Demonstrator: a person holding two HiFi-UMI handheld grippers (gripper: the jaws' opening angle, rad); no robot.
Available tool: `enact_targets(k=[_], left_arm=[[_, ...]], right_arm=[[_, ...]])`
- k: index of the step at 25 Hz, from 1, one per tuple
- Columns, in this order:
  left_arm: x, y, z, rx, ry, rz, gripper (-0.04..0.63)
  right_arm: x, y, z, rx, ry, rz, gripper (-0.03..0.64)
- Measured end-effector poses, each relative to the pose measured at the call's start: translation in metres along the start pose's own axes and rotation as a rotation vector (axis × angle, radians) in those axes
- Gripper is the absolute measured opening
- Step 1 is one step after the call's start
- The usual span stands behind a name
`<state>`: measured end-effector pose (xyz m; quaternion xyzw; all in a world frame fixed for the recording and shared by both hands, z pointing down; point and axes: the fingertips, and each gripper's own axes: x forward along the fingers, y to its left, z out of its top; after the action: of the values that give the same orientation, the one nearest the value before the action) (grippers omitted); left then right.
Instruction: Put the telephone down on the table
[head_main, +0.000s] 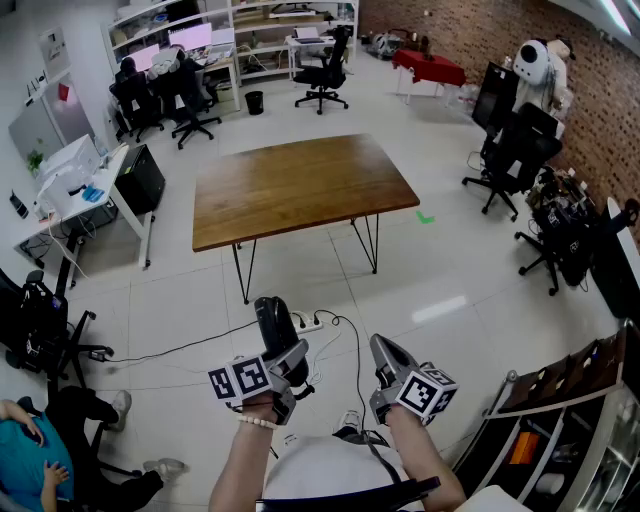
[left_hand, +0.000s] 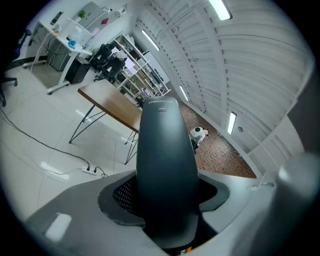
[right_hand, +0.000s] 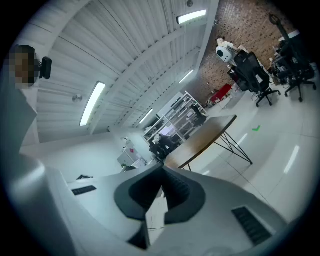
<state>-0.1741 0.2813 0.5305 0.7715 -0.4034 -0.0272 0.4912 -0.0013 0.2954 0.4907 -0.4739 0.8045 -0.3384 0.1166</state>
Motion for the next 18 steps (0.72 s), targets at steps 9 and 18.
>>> enact_targets(k=[9,18], left_arm=[[0.013,-0.006,0.005,-0.001,-0.002,-0.012,0.296],[0.025,-0.007,0.004,-0.007,0.004,-0.005,0.296]], right_arm=[[0.004,-0.008,0.012,-0.002,-0.010,0.001,0.003],[0.003,-0.021,0.017,0.006,-0.003,0.000,0.004]])
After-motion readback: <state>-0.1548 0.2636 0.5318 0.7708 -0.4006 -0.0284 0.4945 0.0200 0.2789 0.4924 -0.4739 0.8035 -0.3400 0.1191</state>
